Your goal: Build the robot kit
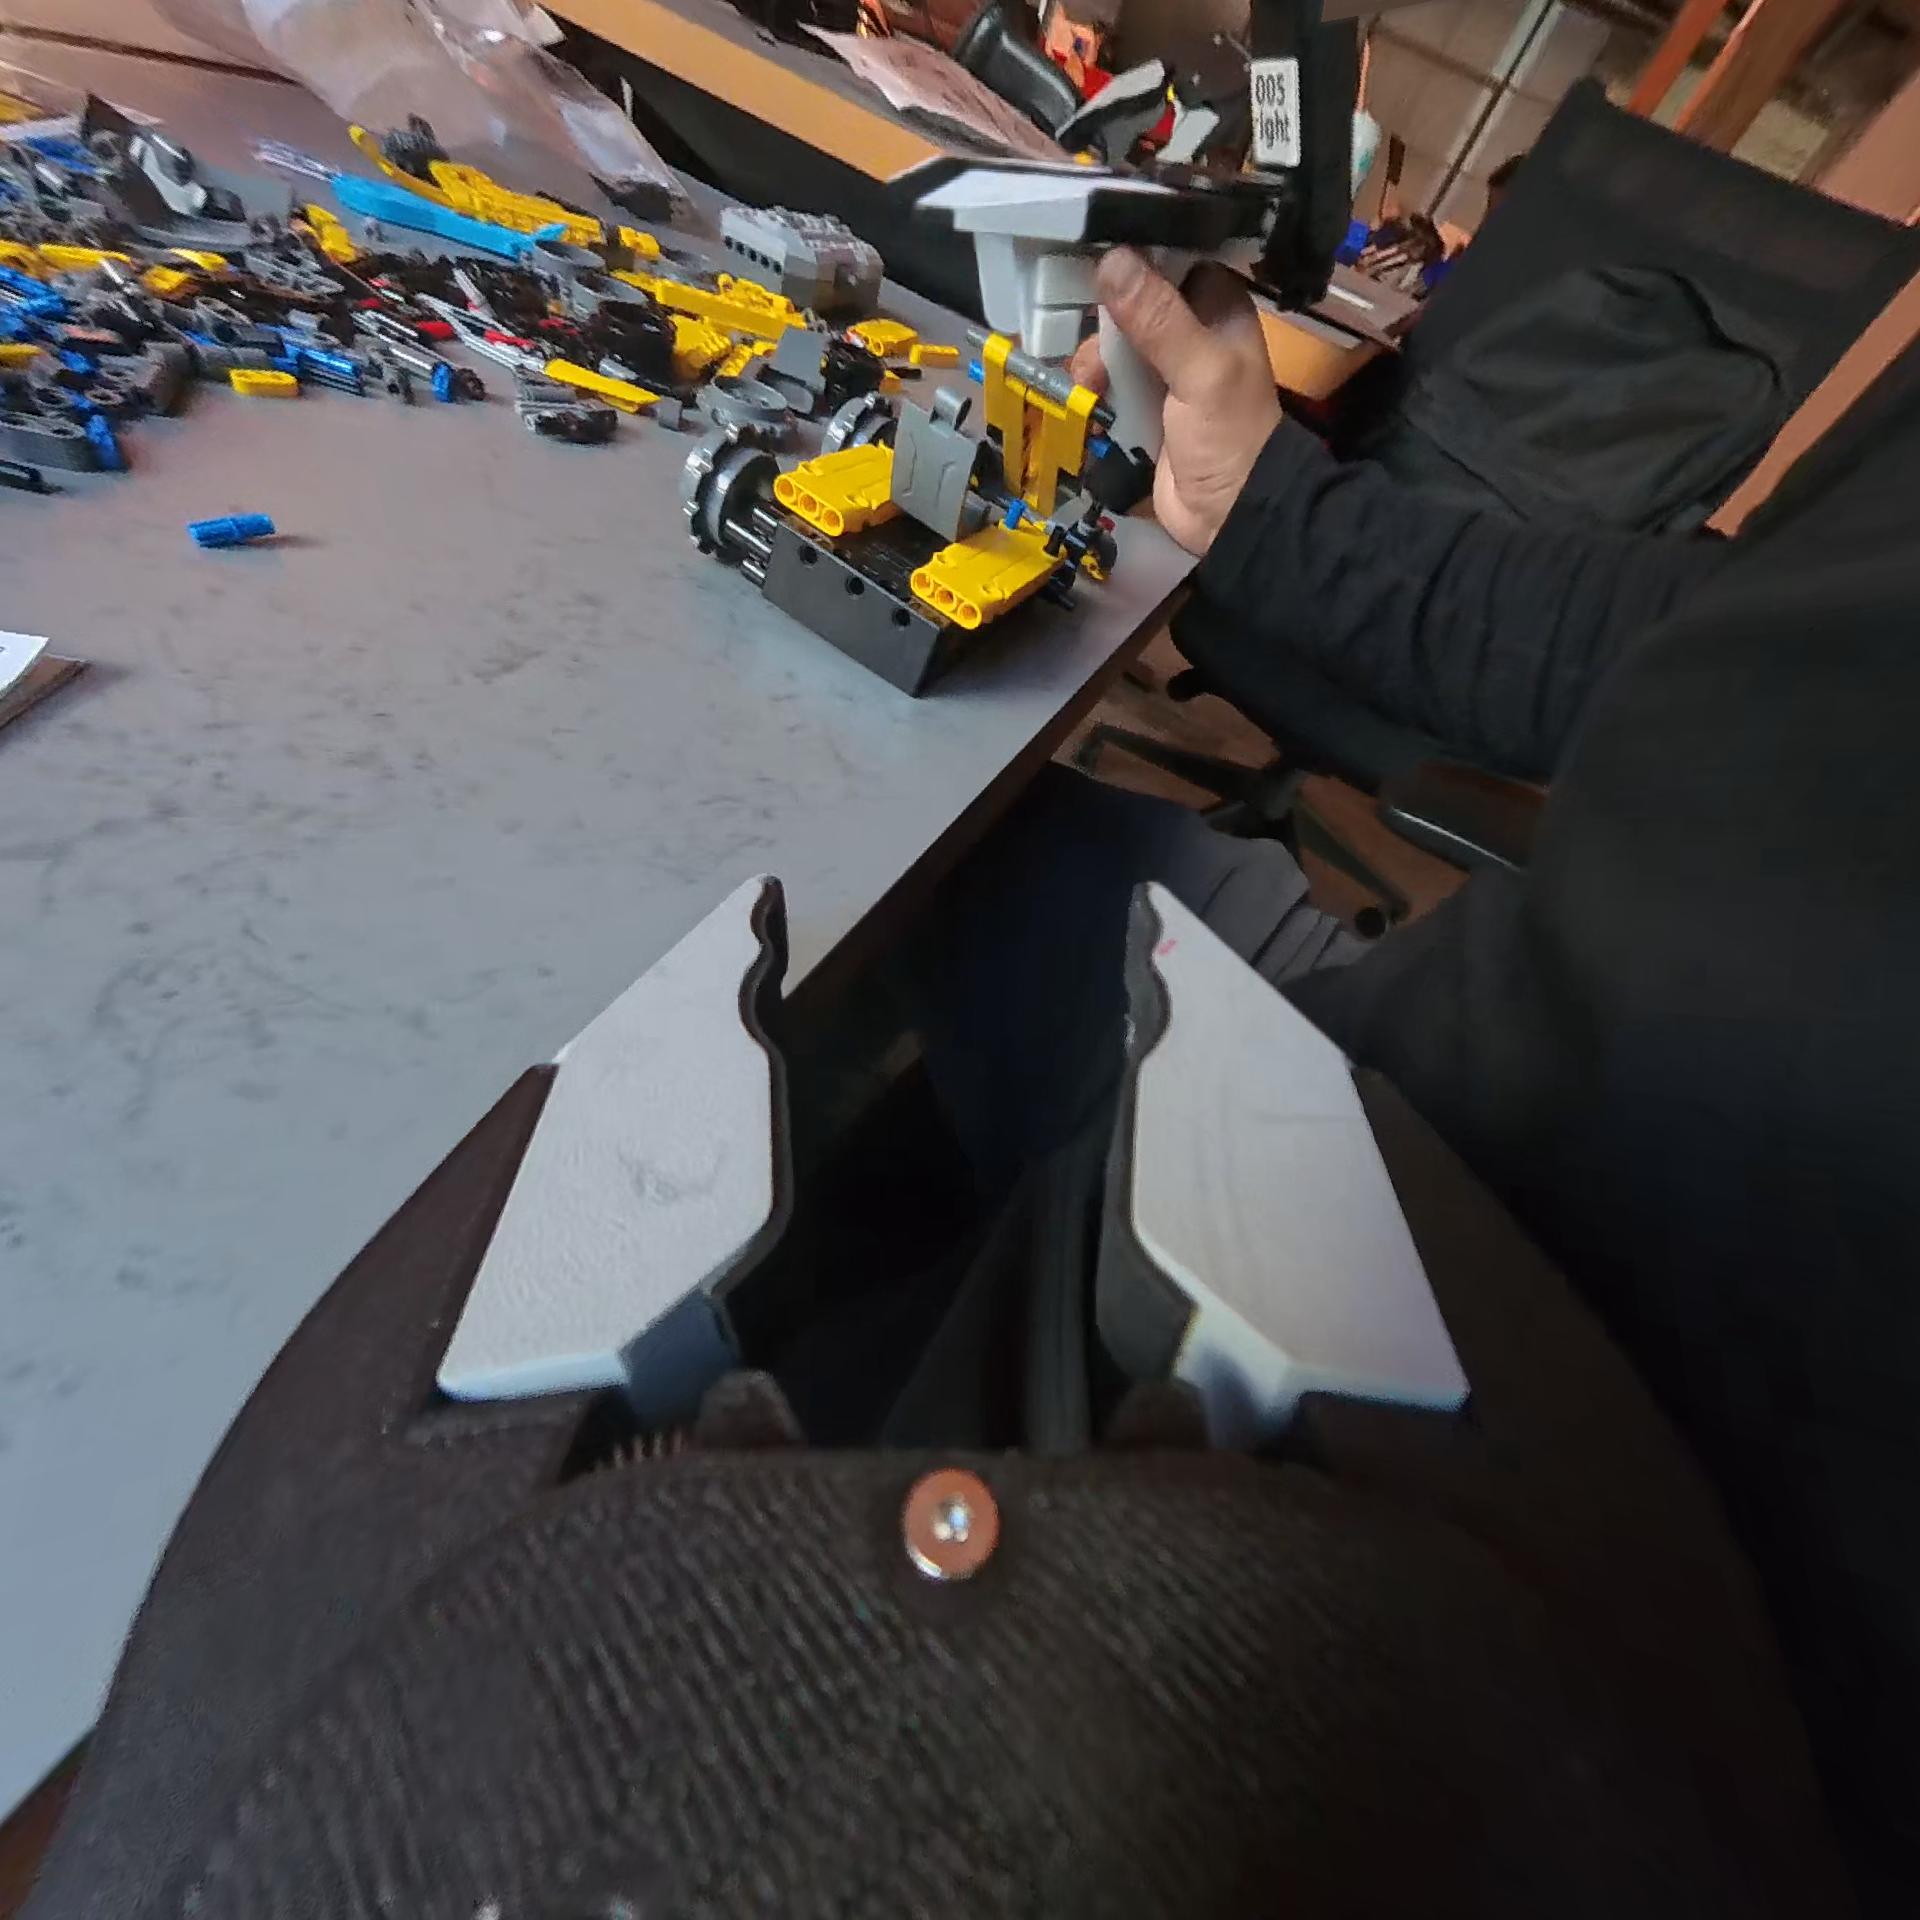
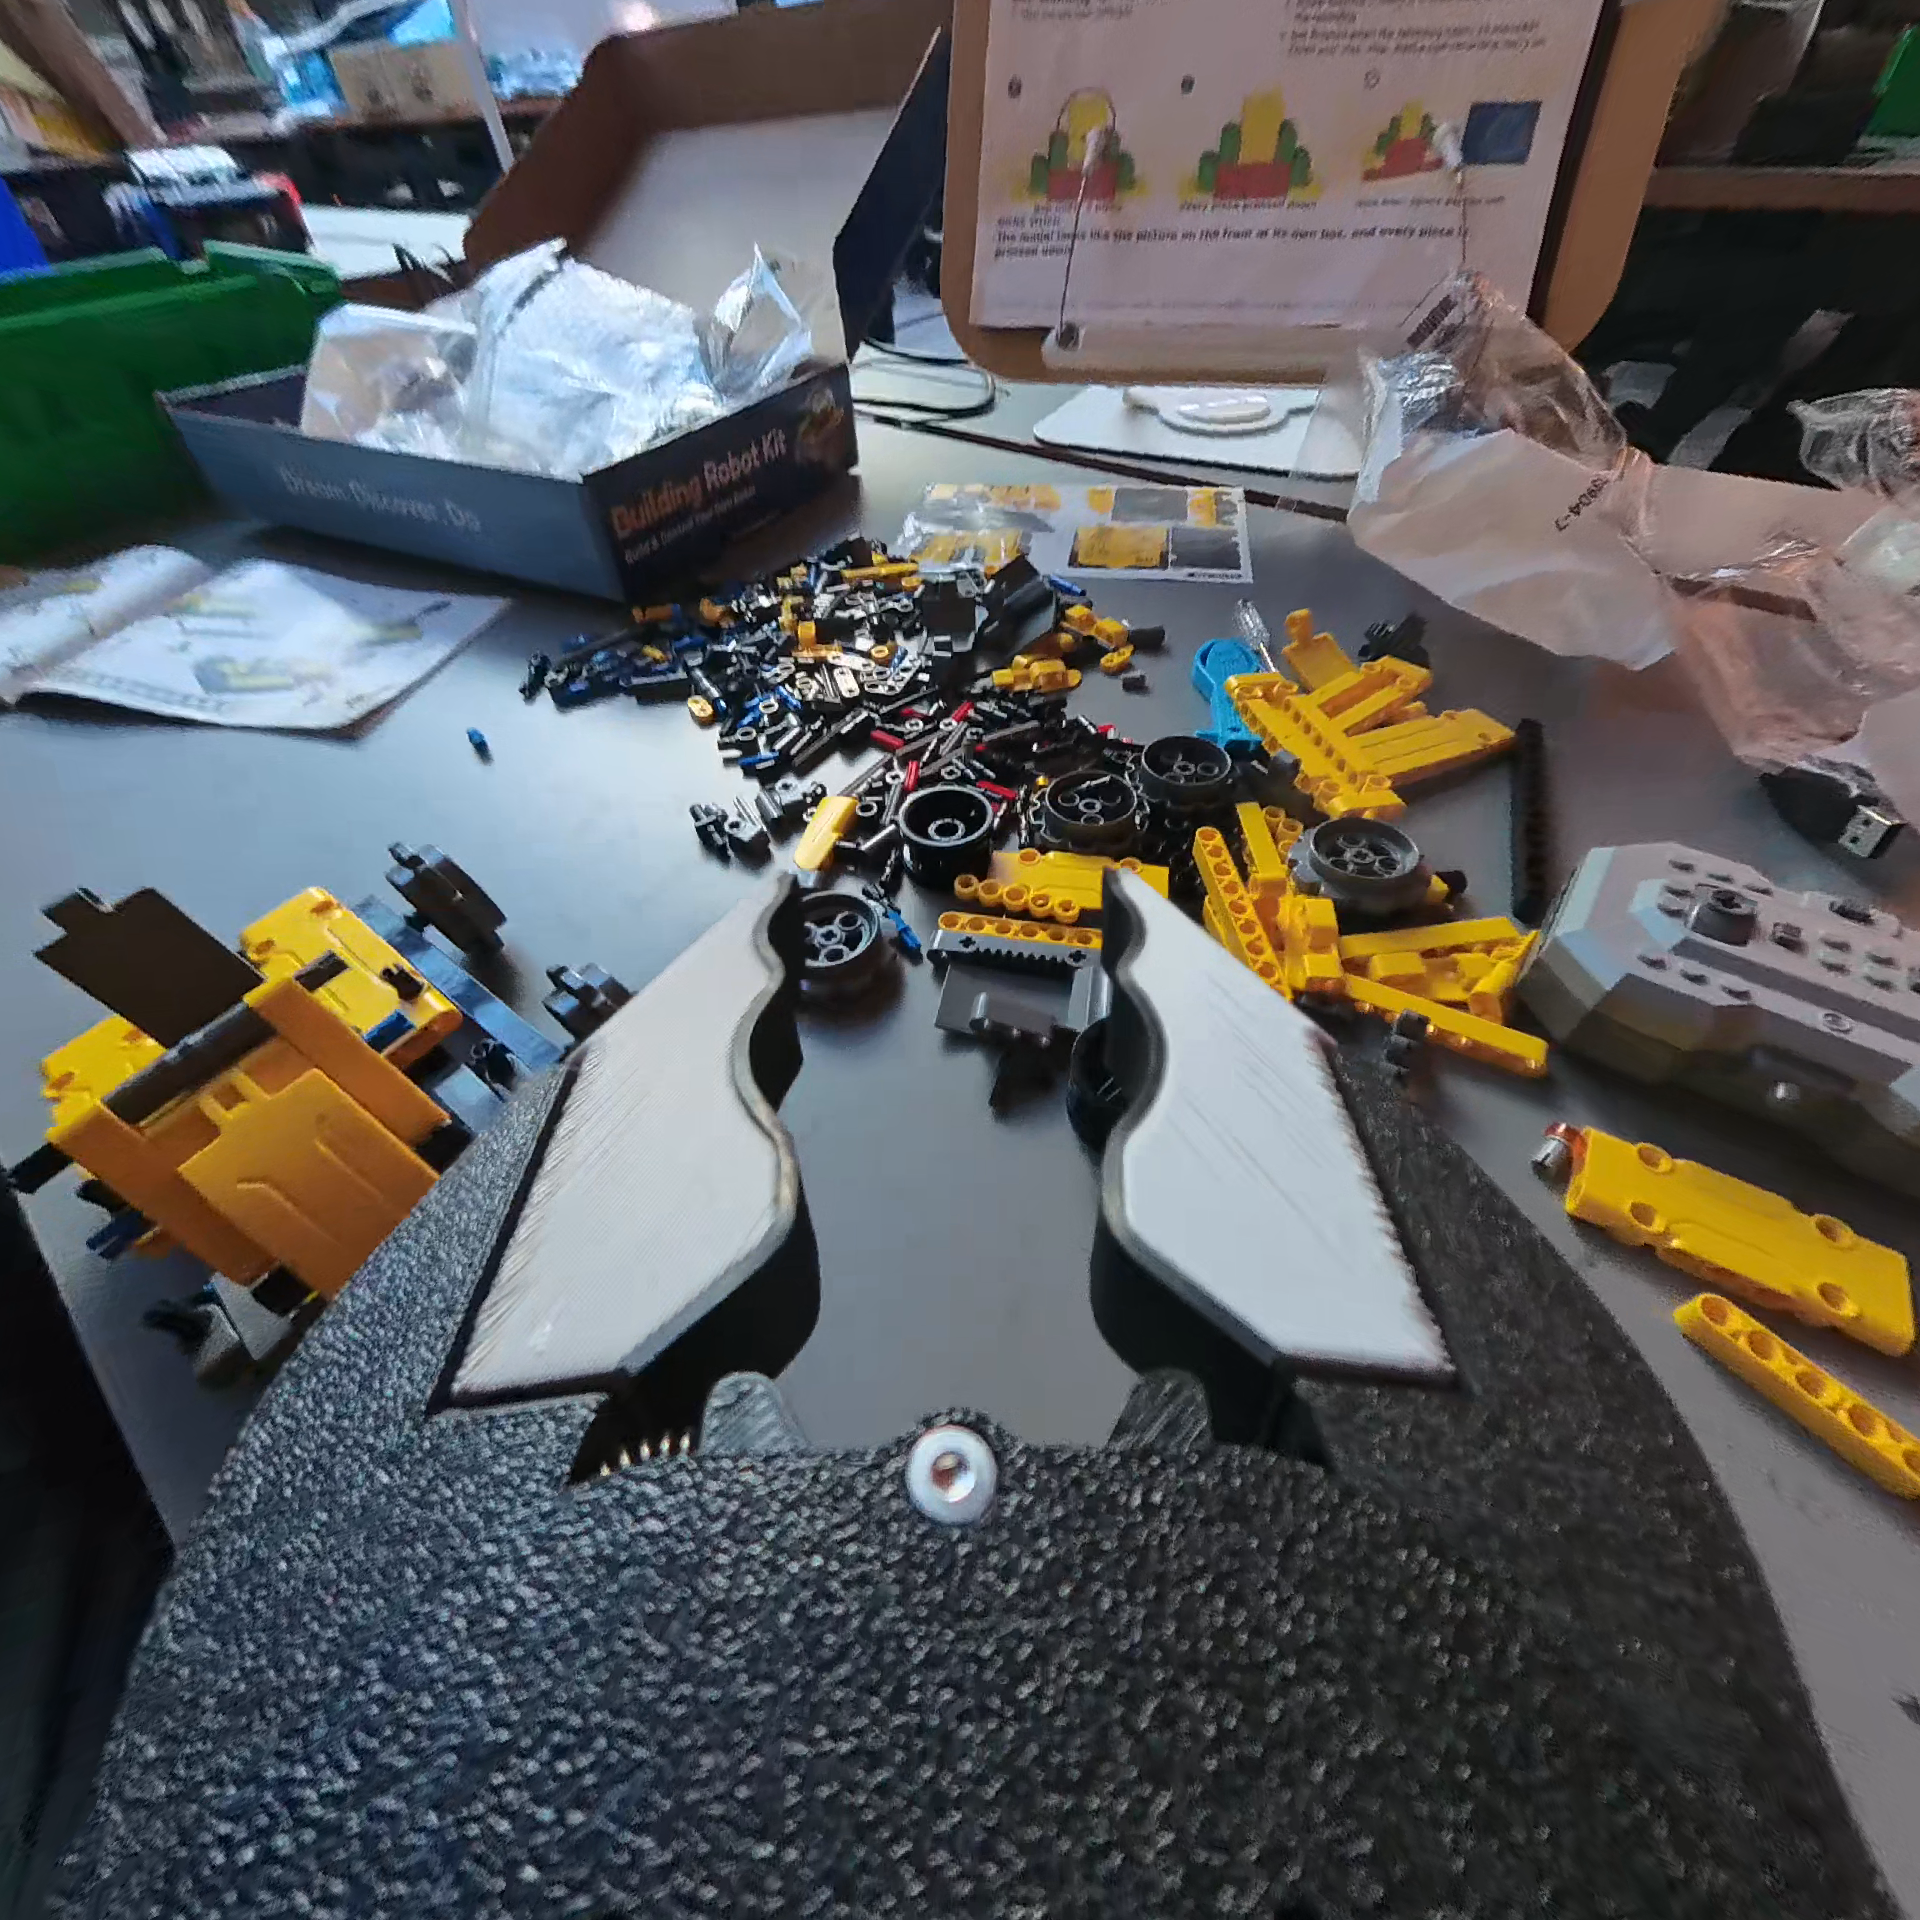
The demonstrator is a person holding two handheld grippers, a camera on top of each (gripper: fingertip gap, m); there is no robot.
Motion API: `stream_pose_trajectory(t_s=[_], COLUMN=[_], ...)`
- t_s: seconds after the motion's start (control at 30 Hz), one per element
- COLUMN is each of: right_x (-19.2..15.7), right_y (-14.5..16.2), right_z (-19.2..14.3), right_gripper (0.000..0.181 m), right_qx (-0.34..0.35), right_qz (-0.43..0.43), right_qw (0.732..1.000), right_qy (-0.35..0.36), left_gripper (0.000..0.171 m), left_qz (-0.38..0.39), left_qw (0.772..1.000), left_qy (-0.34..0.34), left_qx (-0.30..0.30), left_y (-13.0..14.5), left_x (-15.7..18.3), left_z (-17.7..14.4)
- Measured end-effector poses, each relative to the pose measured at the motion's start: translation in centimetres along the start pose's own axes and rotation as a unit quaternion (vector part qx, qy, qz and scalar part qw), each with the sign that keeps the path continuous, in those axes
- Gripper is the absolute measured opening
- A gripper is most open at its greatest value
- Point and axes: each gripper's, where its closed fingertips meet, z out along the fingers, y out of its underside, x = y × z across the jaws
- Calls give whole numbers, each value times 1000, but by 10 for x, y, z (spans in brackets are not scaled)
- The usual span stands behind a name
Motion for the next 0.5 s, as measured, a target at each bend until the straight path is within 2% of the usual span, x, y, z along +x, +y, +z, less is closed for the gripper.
stream_pose_trajectory(t_s=[0.33, 0.5], right_x=[5, 7], right_y=[-22, -27], right_z=[-18, -23], right_gripper=[60, 61], right_qx=[90, 117], right_qz=[41, 57], right_qw=[995, 991], right_qy=[-19, -27], left_gripper=[59, 59], left_qz=[44, 38], left_qw=[998, 998], left_qy=[-43, -45], left_qx=[-25, -22], left_y=[14, 12], left_x=[10, 7], left_z=[-5, -4])
